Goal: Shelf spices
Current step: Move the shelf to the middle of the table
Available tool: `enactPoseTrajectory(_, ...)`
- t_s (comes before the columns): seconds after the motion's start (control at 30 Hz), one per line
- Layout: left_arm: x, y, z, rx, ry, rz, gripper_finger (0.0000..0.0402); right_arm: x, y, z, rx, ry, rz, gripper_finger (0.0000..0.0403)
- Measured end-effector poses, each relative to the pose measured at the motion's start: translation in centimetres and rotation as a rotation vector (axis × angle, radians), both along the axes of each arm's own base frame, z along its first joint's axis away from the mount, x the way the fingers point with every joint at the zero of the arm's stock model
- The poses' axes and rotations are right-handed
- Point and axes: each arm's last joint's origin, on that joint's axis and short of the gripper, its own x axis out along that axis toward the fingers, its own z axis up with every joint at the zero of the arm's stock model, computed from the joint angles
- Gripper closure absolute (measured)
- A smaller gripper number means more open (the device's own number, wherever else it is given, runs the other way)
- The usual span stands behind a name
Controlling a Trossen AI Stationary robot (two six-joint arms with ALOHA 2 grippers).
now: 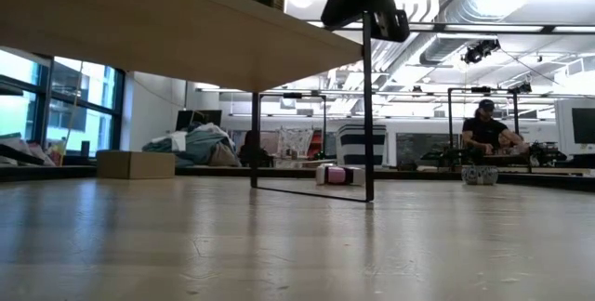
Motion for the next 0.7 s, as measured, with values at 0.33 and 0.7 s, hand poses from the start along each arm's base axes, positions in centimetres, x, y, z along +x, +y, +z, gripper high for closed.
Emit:
enactPoseTrajectory(0.33,-0.5,0.3,-0.5,0.022,0.07,0.036,0.0401,-0.5,-1.3,-0.1,-0.064,0.064,-0.089,0.0403)
enactPoseTrajectory(0.7,-0.5,-1.4,-1.5,-0.27,0.319,0.073,0.0401,-0.9,-3.3,0.7,-0.192,0.131,-0.175,0.0403)
